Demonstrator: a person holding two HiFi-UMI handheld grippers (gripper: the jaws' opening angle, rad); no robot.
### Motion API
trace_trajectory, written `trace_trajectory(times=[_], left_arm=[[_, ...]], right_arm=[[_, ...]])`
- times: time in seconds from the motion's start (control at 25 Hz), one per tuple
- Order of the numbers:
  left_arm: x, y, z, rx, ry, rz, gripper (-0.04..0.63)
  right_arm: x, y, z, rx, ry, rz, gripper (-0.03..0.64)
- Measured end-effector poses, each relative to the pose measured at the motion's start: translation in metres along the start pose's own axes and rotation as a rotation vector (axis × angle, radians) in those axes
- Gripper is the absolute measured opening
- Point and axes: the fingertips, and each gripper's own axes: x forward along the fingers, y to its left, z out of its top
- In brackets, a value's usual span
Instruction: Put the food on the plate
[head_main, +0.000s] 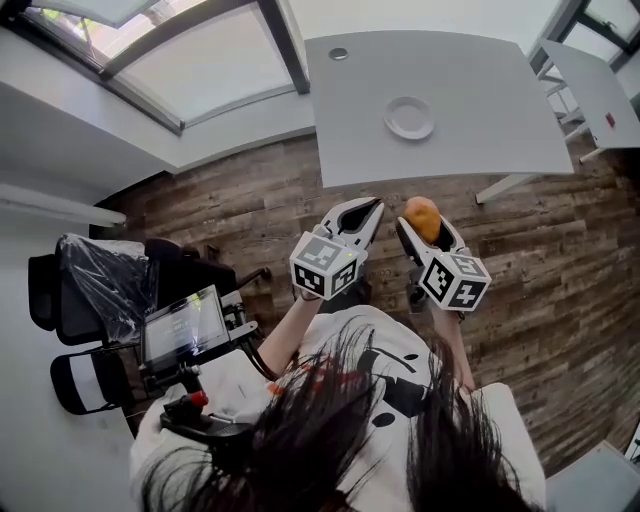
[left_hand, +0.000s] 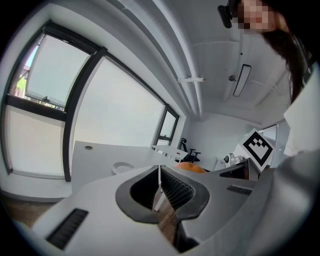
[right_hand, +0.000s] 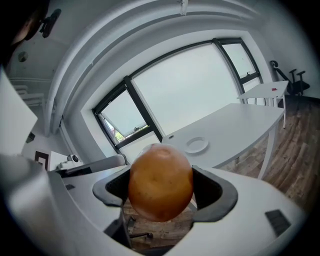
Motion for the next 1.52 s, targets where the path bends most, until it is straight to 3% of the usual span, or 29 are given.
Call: trace_trajectory(times=[0.12, 0.48, 0.84, 1.32, 1.52], left_arm=[[0.009, 0.034, 0.011, -0.006, -0.001, -0.016, 0.006], [0.018, 0.025, 0.011, 0.021, 0.016, -0.069, 0.006], [0.055, 0.070, 0.015, -0.018, 0.055, -0.096, 0.006], [0.102, 0.104, 0.025, -0.012, 0.071, -0.022, 0.006], [0.143, 0.121, 0.037, -0.028, 0.069, 0.024, 0.006]], right_arm=[[0.029, 0.004, 0.014, 0.001, -0.007, -0.024, 0.371], [0.021, -0.002, 0.020, 0.014, -0.055, -0.053, 0.371], [0.074, -0.014, 0.043, 0.024, -0.023, -0.087, 0.371], [0.127, -0.064, 0.087, -0.002, 0.006, -0.056, 0.371], [0.162, -0.092, 0.105, -0.046, 0.074, -0.020, 0.371]])
